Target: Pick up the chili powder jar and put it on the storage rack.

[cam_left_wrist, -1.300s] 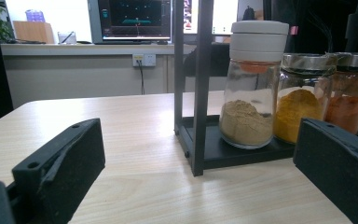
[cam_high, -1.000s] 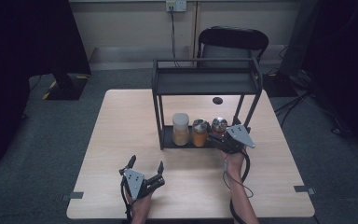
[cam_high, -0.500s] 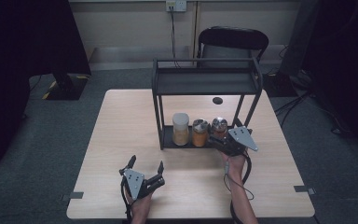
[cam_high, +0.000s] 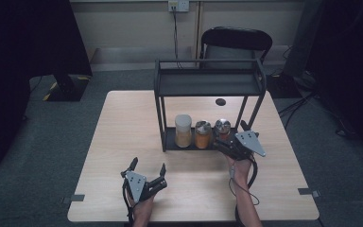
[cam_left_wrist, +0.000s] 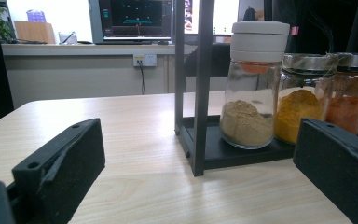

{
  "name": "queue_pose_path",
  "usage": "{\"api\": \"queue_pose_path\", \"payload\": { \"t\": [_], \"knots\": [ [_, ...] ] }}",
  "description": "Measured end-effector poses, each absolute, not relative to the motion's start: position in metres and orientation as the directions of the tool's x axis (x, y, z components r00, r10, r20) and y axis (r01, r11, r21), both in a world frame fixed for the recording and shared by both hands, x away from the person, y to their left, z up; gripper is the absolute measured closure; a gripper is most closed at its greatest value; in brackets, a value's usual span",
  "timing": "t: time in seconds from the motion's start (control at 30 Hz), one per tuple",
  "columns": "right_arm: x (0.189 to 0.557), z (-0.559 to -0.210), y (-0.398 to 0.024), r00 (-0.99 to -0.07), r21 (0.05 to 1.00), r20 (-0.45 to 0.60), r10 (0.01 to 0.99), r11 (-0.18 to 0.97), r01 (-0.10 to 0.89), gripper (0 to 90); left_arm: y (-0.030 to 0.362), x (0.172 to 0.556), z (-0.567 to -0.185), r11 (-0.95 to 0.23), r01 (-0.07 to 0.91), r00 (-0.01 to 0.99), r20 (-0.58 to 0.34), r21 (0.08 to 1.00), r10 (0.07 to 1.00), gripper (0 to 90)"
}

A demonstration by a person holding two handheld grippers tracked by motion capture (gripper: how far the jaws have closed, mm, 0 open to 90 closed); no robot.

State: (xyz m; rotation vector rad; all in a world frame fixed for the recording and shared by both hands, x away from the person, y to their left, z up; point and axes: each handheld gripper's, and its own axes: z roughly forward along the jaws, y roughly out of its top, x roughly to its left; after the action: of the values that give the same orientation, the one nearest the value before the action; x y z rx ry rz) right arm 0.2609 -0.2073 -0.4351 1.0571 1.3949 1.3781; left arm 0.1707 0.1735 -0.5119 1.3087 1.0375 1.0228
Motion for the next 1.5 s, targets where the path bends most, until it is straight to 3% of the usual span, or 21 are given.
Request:
{"api": "queue_pose_path", "payload": {
  "t": [1.5],
  "knots": [
    [0.228, -0.434, -0.221, -0.248, 1.000, 0.013, 0.969, -0.019, -0.023, 0.4, 0.173, 0.171, -0.512, 0.008, 0.005, 0.237, -0.009, 1.000, 0.971, 1.5]
  ]
}}
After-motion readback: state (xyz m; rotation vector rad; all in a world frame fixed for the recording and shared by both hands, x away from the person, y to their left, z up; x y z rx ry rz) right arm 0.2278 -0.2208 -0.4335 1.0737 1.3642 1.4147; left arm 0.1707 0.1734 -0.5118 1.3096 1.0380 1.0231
